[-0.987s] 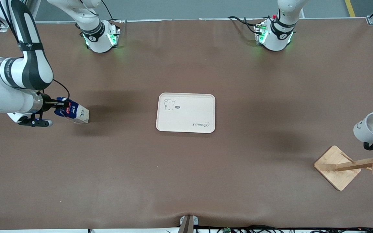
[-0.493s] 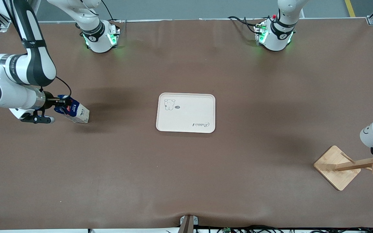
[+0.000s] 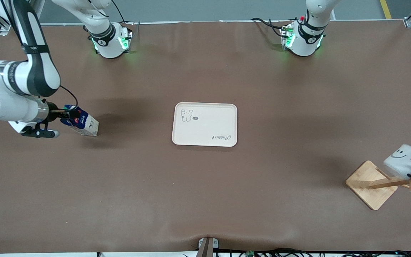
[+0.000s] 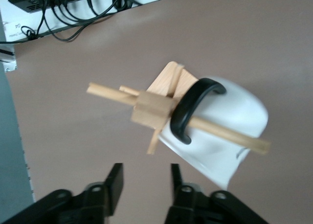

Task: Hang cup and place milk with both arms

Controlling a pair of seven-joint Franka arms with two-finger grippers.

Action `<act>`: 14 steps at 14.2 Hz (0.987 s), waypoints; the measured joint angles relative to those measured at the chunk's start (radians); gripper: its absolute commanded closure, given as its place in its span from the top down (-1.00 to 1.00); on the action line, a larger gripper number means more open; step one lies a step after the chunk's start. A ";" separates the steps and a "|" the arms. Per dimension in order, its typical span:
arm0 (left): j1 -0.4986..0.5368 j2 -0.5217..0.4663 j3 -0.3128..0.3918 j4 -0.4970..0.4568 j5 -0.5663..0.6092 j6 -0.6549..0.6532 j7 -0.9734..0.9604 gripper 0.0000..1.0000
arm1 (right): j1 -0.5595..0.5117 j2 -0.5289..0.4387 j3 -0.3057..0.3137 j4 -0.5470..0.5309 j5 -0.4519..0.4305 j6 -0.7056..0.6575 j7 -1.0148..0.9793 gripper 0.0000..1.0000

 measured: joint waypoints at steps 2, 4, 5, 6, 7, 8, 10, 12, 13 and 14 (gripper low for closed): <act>-0.004 -0.008 -0.002 0.009 -0.047 -0.033 -0.034 1.00 | 0.013 0.007 0.012 0.149 0.022 -0.065 0.000 1.00; -0.006 -0.024 -0.010 0.013 -0.054 -0.086 -0.061 1.00 | 0.025 0.038 0.017 0.355 0.025 -0.218 0.000 1.00; -0.007 -0.036 -0.013 0.014 -0.059 -0.109 -0.080 1.00 | 0.028 0.058 0.018 0.466 0.025 -0.300 0.000 1.00; -0.009 -0.049 -0.016 0.014 -0.063 -0.131 -0.103 1.00 | 0.035 0.076 0.017 0.570 0.021 -0.376 0.000 1.00; -0.009 -0.063 -0.025 0.015 -0.071 -0.152 -0.132 1.00 | 0.045 0.085 0.018 0.656 0.015 -0.440 0.010 1.00; -0.010 -0.077 -0.042 0.016 -0.079 -0.175 -0.168 1.00 | 0.056 0.083 0.018 0.709 0.011 -0.489 0.036 1.00; -0.014 -0.108 -0.078 0.017 -0.082 -0.236 -0.257 1.00 | 0.076 0.041 0.020 0.750 0.010 -0.568 0.071 1.00; -0.019 -0.140 -0.107 0.017 -0.082 -0.279 -0.323 1.00 | 0.112 -0.037 0.025 0.717 0.001 -0.598 0.085 1.00; -0.020 -0.154 -0.114 0.017 -0.082 -0.287 -0.342 1.00 | 0.126 -0.080 0.026 0.672 -0.003 -0.589 0.091 1.00; -0.020 -0.165 -0.118 0.017 -0.082 -0.294 -0.352 1.00 | 0.129 -0.116 0.027 0.620 -0.003 -0.568 0.092 1.00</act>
